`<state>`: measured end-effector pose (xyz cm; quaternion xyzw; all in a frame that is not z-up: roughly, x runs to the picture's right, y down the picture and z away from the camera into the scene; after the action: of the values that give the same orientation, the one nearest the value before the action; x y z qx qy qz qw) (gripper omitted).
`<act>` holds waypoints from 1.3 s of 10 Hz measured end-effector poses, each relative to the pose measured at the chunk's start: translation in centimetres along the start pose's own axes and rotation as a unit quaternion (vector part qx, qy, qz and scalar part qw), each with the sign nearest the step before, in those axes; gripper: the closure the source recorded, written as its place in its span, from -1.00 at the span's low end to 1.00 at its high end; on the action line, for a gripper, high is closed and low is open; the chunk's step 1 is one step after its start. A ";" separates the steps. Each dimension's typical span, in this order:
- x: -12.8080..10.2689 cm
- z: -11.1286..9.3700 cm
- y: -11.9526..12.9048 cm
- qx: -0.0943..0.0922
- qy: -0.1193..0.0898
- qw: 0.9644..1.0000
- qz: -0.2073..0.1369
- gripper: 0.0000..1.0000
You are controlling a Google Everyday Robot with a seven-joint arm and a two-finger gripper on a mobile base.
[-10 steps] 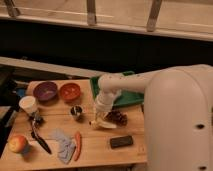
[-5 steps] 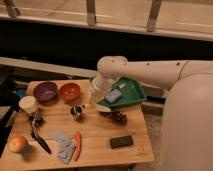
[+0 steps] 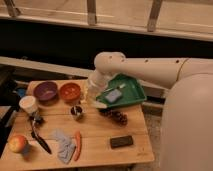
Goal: Place banana in metal cup
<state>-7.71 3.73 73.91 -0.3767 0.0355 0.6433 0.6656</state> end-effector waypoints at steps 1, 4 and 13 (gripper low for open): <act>-0.1 0.2 -0.4 0.010 0.002 1.000 -0.007 1.00; -1.1 2.3 1.7 0.015 0.007 0.999 -0.032 1.00; -1.1 7.7 6.2 -0.022 0.049 0.996 -0.077 1.00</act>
<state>-16.77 6.37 77.17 -0.4238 0.0253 0.5717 0.7021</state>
